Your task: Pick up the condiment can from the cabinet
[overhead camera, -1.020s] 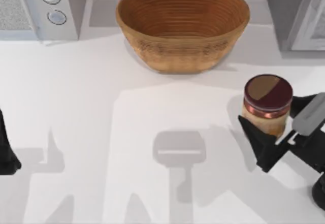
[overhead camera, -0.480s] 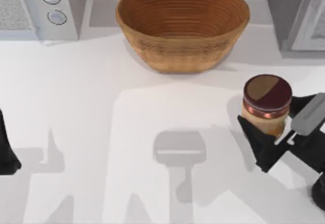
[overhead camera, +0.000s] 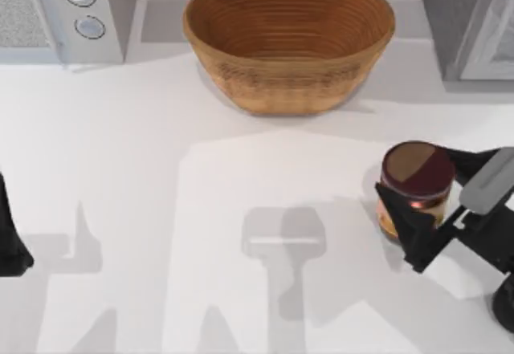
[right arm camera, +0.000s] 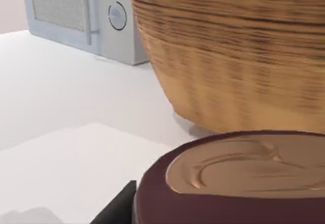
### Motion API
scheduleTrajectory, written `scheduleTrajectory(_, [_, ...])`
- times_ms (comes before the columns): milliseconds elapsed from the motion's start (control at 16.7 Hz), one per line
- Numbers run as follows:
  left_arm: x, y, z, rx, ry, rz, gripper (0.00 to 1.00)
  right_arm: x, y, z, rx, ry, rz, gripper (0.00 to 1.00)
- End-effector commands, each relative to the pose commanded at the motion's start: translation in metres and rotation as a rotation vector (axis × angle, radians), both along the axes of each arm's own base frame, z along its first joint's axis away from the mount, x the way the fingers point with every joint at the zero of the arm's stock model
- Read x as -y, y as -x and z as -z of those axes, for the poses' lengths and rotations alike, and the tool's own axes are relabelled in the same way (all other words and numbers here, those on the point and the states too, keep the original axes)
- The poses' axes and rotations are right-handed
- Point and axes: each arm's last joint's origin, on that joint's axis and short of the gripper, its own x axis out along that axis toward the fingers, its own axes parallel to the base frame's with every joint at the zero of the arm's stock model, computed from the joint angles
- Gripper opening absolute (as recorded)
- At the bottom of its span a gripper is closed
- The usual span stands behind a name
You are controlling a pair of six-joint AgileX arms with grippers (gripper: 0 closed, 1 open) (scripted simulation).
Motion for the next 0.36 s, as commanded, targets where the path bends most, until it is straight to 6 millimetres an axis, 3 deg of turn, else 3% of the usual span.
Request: scheduleTrajectory(360, [0.0,0.0,0.0,0.0,0.0,0.0,1.0,0.0,0.0,0.0,0.0,0.0,0.0,1.0])
